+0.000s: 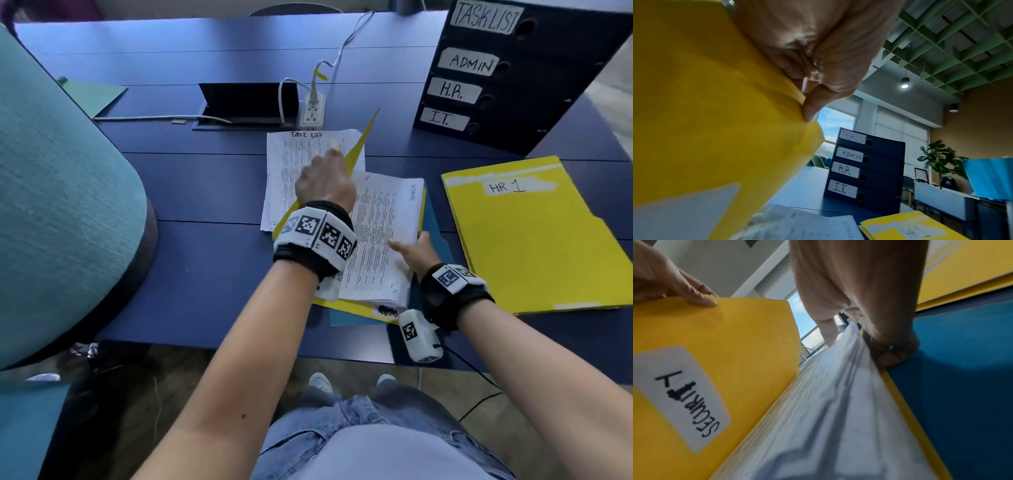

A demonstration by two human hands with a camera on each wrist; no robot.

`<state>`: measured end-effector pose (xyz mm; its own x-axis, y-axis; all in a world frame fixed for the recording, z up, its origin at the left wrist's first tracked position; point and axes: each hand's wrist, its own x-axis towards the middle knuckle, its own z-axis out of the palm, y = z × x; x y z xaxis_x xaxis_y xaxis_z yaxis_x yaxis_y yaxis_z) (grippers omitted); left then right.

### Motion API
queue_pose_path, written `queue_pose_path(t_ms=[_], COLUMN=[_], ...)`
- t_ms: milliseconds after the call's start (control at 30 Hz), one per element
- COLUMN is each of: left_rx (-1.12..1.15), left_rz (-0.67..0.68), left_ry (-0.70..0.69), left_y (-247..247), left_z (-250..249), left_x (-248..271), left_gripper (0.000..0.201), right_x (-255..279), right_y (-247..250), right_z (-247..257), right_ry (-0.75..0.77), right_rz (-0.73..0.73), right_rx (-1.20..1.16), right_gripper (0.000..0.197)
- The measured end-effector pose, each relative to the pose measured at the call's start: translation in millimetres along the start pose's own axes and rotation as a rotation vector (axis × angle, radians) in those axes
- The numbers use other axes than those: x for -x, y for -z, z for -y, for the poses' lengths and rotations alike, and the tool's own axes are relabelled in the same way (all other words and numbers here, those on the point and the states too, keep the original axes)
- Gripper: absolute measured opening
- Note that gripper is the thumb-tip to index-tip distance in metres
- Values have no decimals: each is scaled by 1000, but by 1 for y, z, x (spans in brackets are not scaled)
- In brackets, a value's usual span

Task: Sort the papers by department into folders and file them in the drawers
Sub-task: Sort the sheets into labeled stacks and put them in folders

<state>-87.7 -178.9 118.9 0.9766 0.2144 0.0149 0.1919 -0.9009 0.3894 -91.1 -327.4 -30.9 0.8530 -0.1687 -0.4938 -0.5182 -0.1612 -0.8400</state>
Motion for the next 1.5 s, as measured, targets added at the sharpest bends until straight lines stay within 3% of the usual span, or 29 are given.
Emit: queue_pose_path(t_ms=[100, 200, 300, 333, 400, 533, 600, 733, 833, 933, 1200, 1333, 1400, 1500], left_rx=[76, 164, 270, 309, 398, 568, 638, 654, 637, 621, 360, 246, 232, 311], left_rz=[40, 82, 141, 173, 245, 398, 431, 531, 490, 443, 358, 322, 336, 374], left_ry=[2, 7, -4, 1, 35, 189, 250, 348, 394, 389, 353, 442, 477, 447], left_y=[-6, -11, -19, -23, -33, -53, -64, -86, -102, -109, -103, -101, -100, -105], left_z=[-14, -31, -48, -52, -55, -42, -31, -12, -2, 6, 56, 90, 102, 108], left_x=[9, 20, 32, 35, 39, 40, 39, 43, 50, 49, 8, -5, -8, -9], left_gripper=[26, 30, 32, 33, 36, 30, 18, 37, 37, 34, 37, 58, 75, 80], right_x=[-1, 2, 3, 5, 6, 9, 9, 9, 4, 0, -8, -11, -14, -17], right_y=[6, 11, 14, 16, 20, 29, 31, 20, 11, 6, 0, 7, 11, 13], right_z=[-3, -4, -5, -4, -4, -7, -8, -10, -16, -18, -20, -14, -12, -6], right_ry=[4, 99, 121, 92, 17, -66, -87, -97, -25, 4, 41, 46, 43, 70], right_rz=[-5, 4, 29, 43, 50, 156, 196, 163, 125, 71, -2, 9, -23, -149], right_rx=[-28, -84, -95, -119, -194, -261, -235, -242, -159, 40, 227, 364, 396, 344], right_gripper=[51, 49, 24, 26, 50, 65, 62, 38, 26, 32, 41, 40, 35, 7])
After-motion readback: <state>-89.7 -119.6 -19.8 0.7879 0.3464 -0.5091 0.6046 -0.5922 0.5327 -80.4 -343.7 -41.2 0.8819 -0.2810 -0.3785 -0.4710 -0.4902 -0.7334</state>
